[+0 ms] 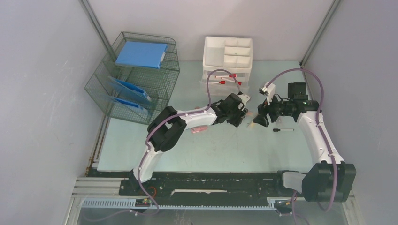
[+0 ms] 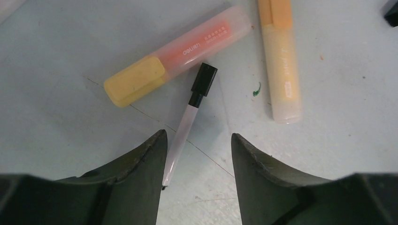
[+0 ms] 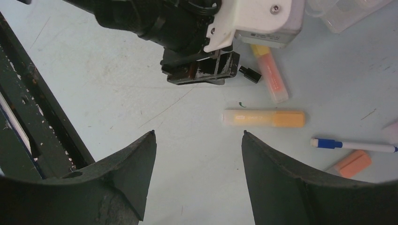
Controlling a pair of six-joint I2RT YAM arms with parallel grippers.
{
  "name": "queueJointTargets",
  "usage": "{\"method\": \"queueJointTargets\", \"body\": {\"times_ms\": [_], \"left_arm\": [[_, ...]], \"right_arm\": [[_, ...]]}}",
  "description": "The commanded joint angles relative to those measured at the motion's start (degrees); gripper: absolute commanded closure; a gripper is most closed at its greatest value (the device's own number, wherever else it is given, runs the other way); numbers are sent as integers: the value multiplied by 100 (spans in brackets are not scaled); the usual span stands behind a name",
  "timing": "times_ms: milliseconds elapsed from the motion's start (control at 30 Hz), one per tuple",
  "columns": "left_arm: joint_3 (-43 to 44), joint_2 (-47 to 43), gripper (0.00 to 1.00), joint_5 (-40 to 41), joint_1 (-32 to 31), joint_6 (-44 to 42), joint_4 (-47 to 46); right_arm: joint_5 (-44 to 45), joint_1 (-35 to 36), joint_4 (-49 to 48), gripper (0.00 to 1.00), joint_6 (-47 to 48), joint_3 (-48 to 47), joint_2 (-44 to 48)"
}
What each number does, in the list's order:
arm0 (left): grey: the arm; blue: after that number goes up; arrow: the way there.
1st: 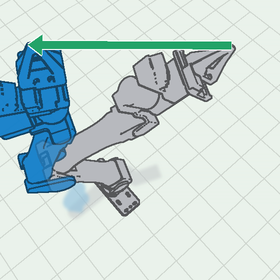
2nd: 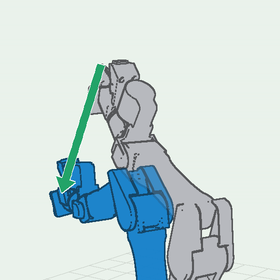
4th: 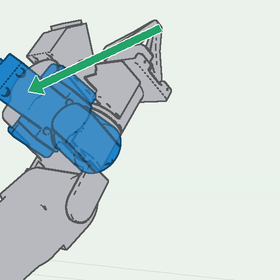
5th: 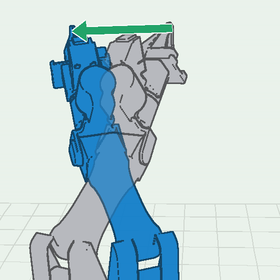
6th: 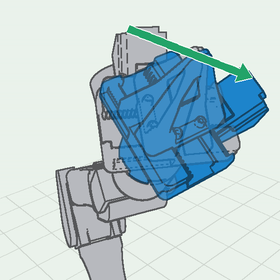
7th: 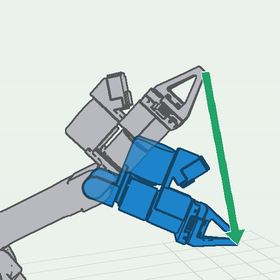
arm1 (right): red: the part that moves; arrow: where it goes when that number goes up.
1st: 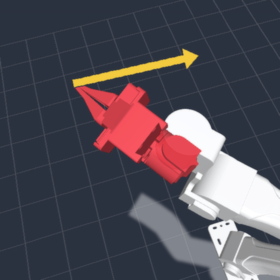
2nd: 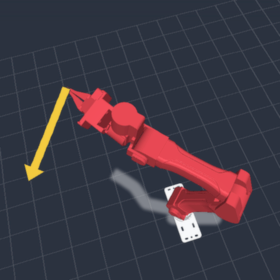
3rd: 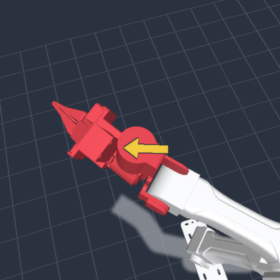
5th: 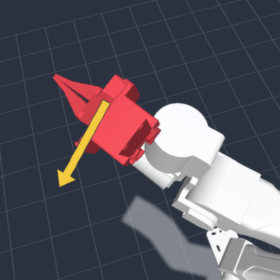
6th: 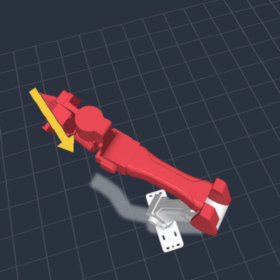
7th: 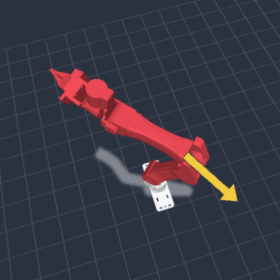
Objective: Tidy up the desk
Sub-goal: Pick up the stationery from the center of the board.
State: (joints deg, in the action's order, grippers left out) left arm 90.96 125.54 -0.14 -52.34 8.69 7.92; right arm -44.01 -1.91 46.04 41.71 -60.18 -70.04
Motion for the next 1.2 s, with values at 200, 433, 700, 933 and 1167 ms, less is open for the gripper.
{"method": "queueJointTargets", "body": {"times_ms": [200, 433, 700, 933, 1167], "left_arm": [[559, 375, 45, 265, 4, -306, 342], [489, 327, 60, 222, -6, -248, 427], [210, 175, 75, 214, -117, -204, 421], [-304, -157, 94, 371, -229, -113, 236], [-1671, -1557, 100, 542, -346, -107, -750]], "right_arm": [[-55, -29, 63, 26, 93, -82, -26], [-71, -28, 69, 26, 100, -81, -18], [-81, -30, 71, 25, 100, -82, -1], [-98, -28, 70, 25, 100, -81, 6], [-117, -33, 80, 25, 111, -85, 24]]}}
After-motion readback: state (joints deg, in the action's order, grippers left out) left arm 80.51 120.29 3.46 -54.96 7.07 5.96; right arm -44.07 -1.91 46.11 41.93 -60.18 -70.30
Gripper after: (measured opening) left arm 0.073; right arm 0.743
